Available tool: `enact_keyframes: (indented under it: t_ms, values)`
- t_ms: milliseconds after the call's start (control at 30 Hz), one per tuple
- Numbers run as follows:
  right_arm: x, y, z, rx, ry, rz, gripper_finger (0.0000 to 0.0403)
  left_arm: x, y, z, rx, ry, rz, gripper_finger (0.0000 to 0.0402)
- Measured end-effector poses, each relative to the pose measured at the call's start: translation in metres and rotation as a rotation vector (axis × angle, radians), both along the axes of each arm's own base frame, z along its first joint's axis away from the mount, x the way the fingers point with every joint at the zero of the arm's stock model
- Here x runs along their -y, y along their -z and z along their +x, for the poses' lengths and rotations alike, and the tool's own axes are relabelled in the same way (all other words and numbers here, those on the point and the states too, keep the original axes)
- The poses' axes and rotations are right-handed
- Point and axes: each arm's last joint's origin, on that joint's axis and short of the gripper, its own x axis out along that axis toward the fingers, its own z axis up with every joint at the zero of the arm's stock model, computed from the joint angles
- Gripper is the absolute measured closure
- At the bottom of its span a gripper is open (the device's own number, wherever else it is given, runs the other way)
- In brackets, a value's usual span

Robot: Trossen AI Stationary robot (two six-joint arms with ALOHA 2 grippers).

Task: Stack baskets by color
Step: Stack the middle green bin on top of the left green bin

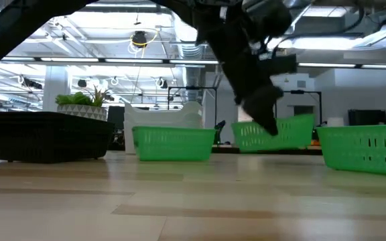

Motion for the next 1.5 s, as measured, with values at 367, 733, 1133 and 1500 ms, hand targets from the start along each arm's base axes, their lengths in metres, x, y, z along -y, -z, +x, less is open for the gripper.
enact_keyframes:
  t_ms: [367,733,1133,1500]
  values:
    - [0.000,0.000,0.000,-0.004,-0.010,-0.009,0.0385,0.023,-0.082,-0.016,0.023,-0.406,0.126,0.0401]
    - [0.000,0.000,-0.001,0.007,-0.043,-0.030,0.0381,0.040,-0.065,-0.059,-0.177,-0.755,0.253,0.0401]
    - [-0.001,0.000,-0.003,0.006,-0.052,-0.035,0.0379,0.055,-0.020,-0.072,-0.306,-0.811,0.207,0.0402]
    - [-0.002,0.000,-0.004,0.009,-0.057,-0.031,0.0384,0.072,-0.017,-0.072,-0.328,-0.735,0.160,0.0401]
